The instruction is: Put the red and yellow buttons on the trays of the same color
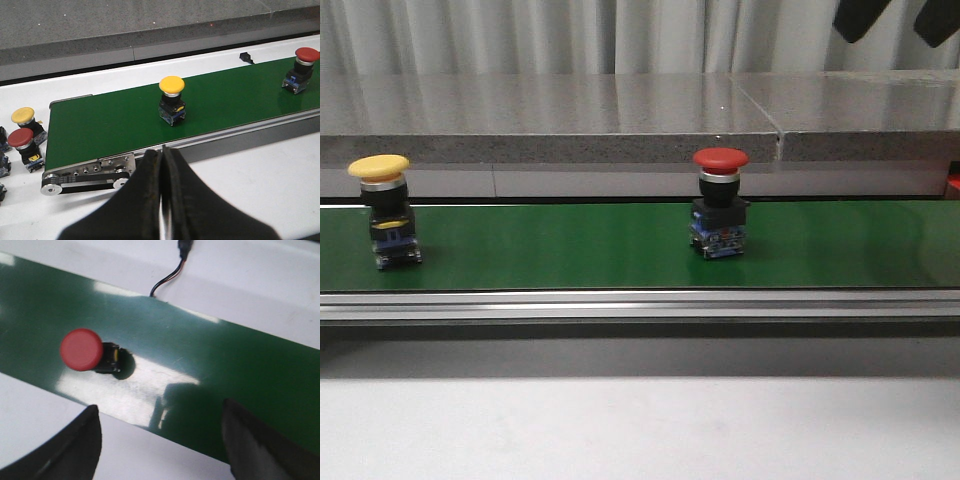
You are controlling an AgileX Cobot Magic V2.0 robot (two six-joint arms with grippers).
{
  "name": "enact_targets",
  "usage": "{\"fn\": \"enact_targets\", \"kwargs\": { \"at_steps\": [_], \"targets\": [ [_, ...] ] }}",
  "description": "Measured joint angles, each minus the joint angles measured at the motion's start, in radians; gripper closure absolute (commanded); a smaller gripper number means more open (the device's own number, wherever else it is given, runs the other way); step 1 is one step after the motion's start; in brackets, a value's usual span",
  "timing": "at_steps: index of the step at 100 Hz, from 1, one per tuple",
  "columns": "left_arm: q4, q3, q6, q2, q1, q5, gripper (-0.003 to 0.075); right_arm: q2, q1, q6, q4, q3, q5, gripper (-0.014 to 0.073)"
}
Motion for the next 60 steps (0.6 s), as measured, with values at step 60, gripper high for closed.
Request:
{"fn": "enact_targets", "kwargs": {
  "at_steps": [60],
  "targets": [
    [0.0, 0.0, 0.0, 0.0, 0.0, 0.0, 0.0741, 0.289, 0.021, -0.153, 0.095, -0.179, 0.187, 0.0073]
  ]
}}
